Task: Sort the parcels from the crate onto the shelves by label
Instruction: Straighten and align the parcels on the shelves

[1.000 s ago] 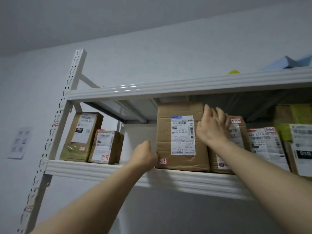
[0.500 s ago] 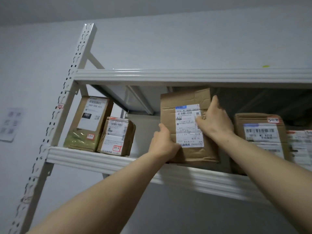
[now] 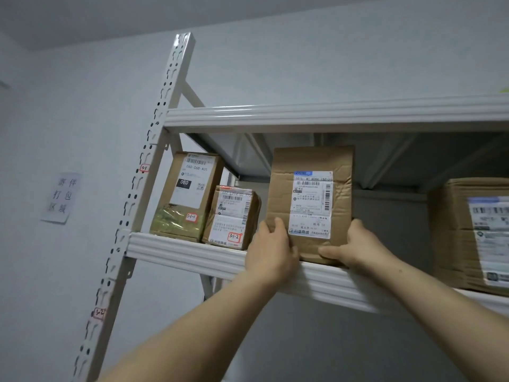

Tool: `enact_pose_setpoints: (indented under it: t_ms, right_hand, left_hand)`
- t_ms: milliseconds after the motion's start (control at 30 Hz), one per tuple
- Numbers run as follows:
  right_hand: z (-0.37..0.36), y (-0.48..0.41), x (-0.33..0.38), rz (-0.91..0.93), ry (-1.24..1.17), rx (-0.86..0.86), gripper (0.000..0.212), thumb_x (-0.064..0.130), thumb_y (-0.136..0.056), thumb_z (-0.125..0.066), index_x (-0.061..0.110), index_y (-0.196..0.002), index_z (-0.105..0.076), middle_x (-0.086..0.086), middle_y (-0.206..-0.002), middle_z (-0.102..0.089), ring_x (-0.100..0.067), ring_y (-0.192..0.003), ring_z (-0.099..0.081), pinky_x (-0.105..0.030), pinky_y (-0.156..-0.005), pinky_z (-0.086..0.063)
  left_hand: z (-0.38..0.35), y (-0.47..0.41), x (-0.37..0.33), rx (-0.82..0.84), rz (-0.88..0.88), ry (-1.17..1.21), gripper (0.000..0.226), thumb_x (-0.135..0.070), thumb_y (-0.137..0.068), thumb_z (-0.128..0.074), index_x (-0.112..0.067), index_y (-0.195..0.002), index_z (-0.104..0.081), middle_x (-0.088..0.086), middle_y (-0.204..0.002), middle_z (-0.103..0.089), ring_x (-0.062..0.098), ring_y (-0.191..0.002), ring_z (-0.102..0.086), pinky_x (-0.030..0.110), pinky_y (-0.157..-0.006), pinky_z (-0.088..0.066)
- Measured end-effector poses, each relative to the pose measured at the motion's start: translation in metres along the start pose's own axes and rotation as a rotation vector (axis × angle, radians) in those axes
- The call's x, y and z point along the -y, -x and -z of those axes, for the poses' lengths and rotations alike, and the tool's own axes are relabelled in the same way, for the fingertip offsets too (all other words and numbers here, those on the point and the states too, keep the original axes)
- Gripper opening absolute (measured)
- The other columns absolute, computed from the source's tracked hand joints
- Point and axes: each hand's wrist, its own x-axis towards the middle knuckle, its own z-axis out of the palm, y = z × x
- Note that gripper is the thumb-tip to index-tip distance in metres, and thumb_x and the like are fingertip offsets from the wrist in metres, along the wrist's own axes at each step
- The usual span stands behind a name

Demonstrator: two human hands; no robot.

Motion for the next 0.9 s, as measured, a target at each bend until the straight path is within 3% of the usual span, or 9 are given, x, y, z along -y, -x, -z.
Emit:
enact_pose_setpoints:
  t_ms: [133, 267, 400, 600, 900]
  right_hand:
    - [-0.008, -0.002, 0.007, 0.033, 0.045, 0.014, 0.074, 0.035, -0.078, -0.075, 0.001, -0.129, -0.033, -0.015, -0.132, -0.052, -0.029, -0.12, -0.052, -0.038, -0.096, -0.045]
    - [-0.016, -0.005, 0.013, 0.043, 0.068, 0.031, 0.073, 0.035, -0.081, -0.073, 0.001, -0.131, -0.032, -0.015, -0.133, -0.05, -0.029, -0.121, -0.051, -0.034, -0.095, -0.044]
    - [-0.021, -0.008, 0.016, 0.045, 0.086, 0.043, 0.074, 0.037, -0.084, -0.07, 0.0, -0.134, -0.029, -0.015, -0.135, -0.048, -0.029, -0.122, -0.049, -0.032, -0.092, -0.041]
    - [-0.021, -0.013, 0.016, 0.021, 0.1, 0.075, 0.075, 0.037, -0.087, -0.067, 0.0, -0.139, -0.026, -0.014, -0.14, -0.044, -0.029, -0.125, -0.046, -0.03, -0.094, -0.039]
    - [-0.024, -0.018, 0.019, 0.016, 0.108, 0.108, 0.072, 0.035, -0.088, -0.065, 0.001, -0.139, -0.027, -0.014, -0.14, -0.044, -0.027, -0.124, -0.047, -0.029, -0.092, -0.039]
  left_hand:
    - [0.001, -0.001, 0.004, -0.029, 0.041, -0.055, 0.057, -0.039, -0.091, -0.05, -0.012, -0.138, -0.034, 0.017, -0.137, -0.039, 0.034, -0.122, -0.045, 0.041, -0.103, -0.039]
    - [0.002, -0.002, 0.008, -0.023, 0.094, -0.129, 0.07, -0.045, -0.093, -0.047, -0.009, -0.148, -0.021, 0.025, -0.147, -0.028, 0.039, -0.135, -0.032, 0.043, -0.112, -0.028]
    - [0.006, -0.001, 0.011, -0.017, 0.108, -0.093, 0.068, -0.043, -0.094, -0.045, -0.007, -0.147, -0.023, 0.026, -0.15, -0.022, 0.038, -0.139, -0.024, 0.043, -0.115, -0.023]
    - [0.021, 0.002, 0.015, -0.093, 0.127, -0.027, 0.039, -0.031, -0.093, -0.042, -0.008, -0.124, -0.044, 0.017, -0.132, -0.043, 0.035, -0.123, -0.04, 0.041, -0.103, -0.031]
    - [0.028, 0.003, 0.022, -0.038, 0.13, -0.067, 0.042, -0.026, -0.092, -0.039, -0.008, -0.13, -0.038, 0.018, -0.127, -0.05, 0.036, -0.117, -0.047, 0.042, -0.101, -0.034]
